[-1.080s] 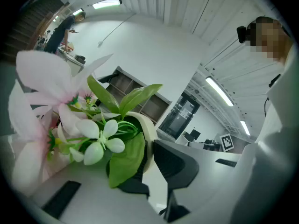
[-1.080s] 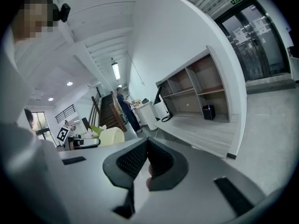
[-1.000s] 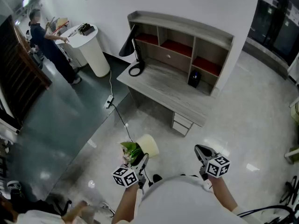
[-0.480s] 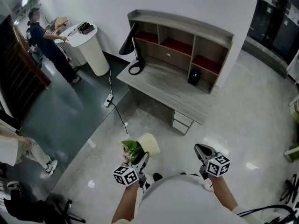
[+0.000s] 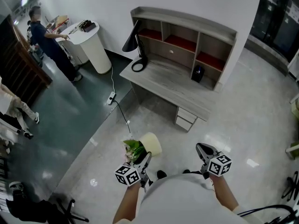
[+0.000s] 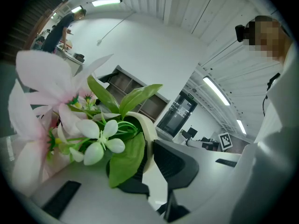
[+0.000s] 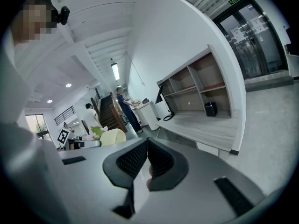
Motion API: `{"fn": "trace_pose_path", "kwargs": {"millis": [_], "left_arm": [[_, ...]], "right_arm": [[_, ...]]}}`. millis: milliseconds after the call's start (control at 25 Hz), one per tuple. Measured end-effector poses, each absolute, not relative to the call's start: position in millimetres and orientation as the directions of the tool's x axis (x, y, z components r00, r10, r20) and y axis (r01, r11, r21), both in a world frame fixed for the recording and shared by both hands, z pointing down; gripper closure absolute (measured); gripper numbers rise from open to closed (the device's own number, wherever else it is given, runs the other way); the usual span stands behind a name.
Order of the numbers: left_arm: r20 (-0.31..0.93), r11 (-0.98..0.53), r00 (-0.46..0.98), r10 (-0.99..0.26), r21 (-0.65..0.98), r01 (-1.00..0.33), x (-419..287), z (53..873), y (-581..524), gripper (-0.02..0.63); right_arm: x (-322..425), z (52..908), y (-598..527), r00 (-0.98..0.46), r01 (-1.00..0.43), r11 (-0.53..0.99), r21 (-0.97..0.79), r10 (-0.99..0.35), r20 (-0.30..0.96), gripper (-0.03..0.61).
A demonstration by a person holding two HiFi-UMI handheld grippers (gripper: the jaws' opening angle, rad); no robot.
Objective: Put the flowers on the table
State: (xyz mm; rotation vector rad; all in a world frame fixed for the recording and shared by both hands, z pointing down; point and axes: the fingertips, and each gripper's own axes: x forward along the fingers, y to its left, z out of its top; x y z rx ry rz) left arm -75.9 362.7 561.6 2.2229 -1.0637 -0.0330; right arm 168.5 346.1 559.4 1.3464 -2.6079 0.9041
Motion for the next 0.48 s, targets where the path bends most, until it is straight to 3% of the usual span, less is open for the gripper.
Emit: {"fn": "trace_pose_path", "kwargs": {"millis": [480], "left_arm": [[0.262, -0.480, 0.697, -0.668, 0.564, -0.672, -116, 570, 375, 0.560]], "right_arm": [[127, 569, 362, -0.600, -0.778, 0.433, -0.456, -0.727, 0.334, 0.560]]}}
